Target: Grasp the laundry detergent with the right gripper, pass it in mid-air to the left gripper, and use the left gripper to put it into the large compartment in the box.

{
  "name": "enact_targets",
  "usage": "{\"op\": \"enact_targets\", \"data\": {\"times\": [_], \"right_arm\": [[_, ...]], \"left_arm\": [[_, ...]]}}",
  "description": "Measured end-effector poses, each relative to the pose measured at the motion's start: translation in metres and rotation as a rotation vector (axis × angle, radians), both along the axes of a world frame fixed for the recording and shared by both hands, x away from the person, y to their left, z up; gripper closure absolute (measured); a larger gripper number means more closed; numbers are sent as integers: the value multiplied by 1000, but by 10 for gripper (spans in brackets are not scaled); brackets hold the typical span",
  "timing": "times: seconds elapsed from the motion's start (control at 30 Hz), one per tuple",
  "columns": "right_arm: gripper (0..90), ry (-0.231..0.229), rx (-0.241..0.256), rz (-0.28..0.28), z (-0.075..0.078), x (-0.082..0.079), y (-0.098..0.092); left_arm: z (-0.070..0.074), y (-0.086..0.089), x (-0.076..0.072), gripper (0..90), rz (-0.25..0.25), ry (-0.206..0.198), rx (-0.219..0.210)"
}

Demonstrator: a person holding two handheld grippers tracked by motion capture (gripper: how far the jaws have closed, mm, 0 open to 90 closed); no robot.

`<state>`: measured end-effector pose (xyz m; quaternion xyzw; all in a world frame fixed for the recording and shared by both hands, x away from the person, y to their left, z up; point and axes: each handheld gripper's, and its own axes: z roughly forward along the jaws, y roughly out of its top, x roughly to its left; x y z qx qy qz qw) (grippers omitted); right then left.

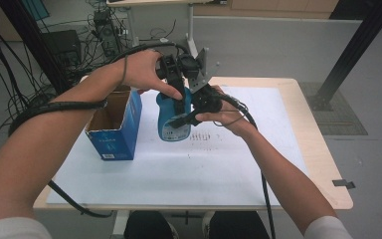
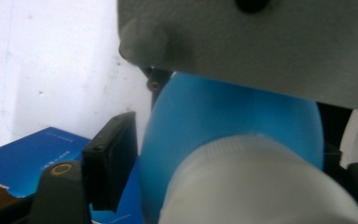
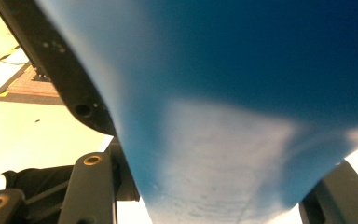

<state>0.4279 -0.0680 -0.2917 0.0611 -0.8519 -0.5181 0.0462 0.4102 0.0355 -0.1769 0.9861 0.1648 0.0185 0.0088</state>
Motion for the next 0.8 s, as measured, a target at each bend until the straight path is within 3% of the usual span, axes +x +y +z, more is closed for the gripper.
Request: {"op": "enact_targets", "data": {"times": [0.17,0.8], "right_arm": [[425,5,-2,-4,0,0,-1],[424,2,2,-4,0,0,-1]], "left_arm": [[1,-1,-1,362,-9,9,-6],[1,-1,-1,370,-15,4,-3]]}}
